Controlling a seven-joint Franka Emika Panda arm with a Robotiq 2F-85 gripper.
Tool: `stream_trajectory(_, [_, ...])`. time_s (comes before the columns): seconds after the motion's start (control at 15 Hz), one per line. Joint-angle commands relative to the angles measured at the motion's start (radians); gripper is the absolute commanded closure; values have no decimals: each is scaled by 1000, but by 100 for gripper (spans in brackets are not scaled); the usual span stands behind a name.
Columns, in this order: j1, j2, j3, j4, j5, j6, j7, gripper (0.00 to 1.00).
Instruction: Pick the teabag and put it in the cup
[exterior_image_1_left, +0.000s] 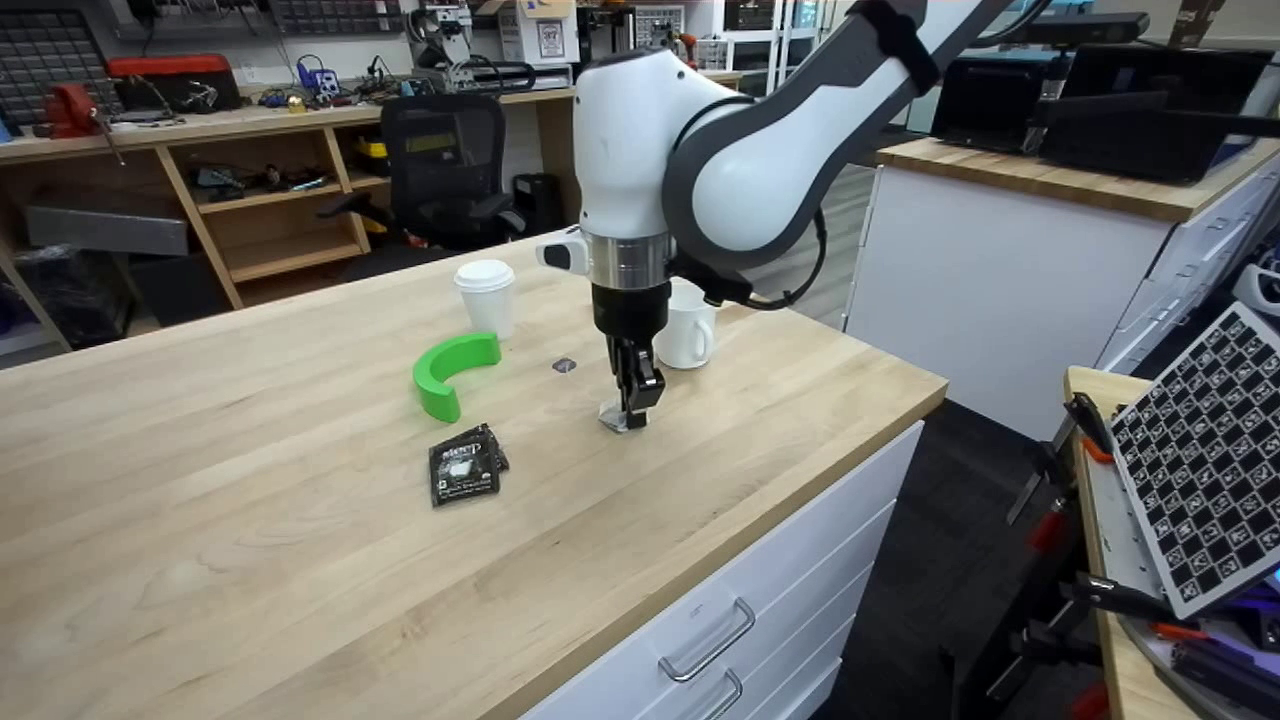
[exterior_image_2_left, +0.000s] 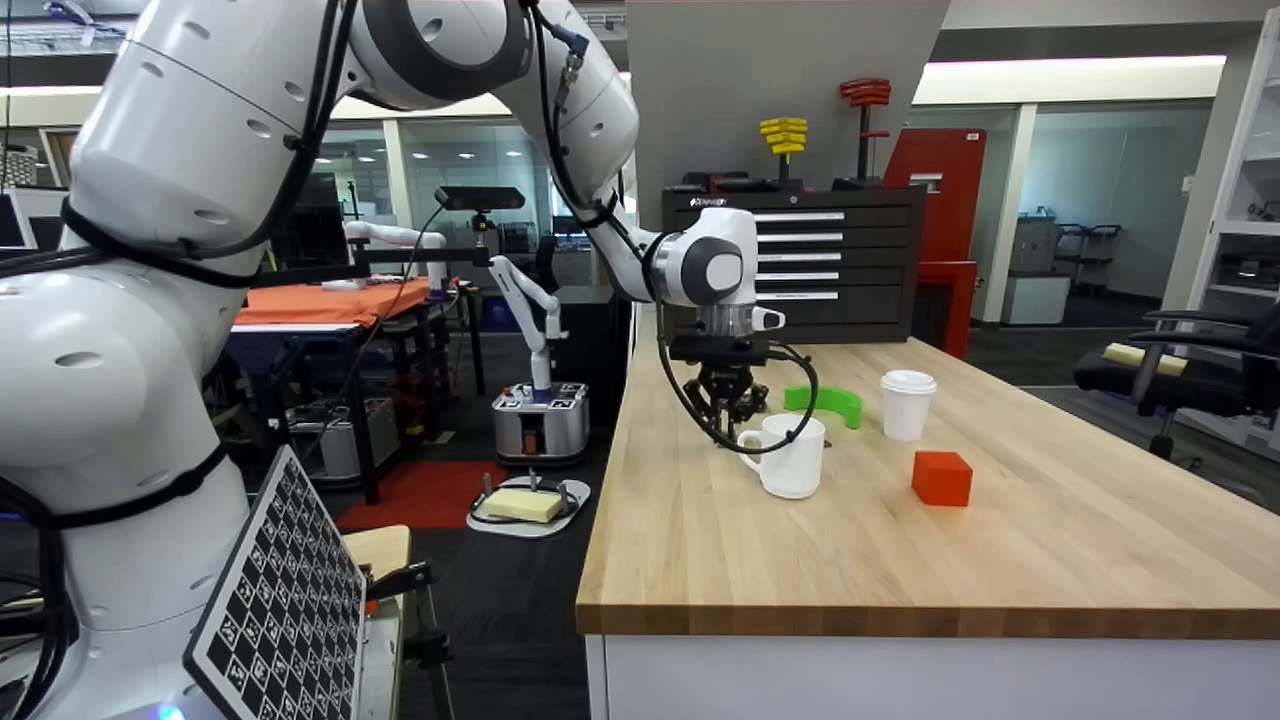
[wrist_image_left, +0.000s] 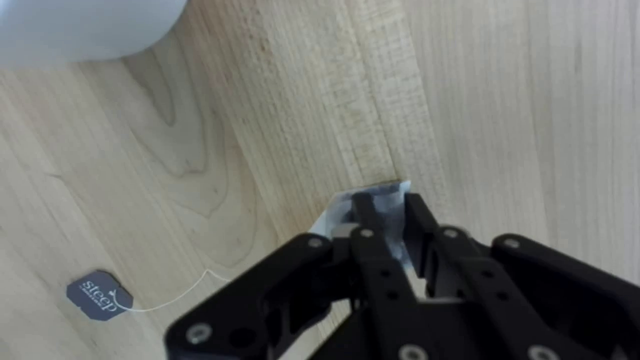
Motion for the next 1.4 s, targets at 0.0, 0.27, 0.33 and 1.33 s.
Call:
stream_trajectory(0.0, [-11,-9,5,-1,4,9,-25,96])
stream_trajectory(0.27, [-8,-28,10,23,9,16,-22,94])
stream_trajectory(0.33, [-3,-37,8,37,3,18,-14,94])
stream_trajectory(1.33, [8,-236,-145,59,-128,138,227,95])
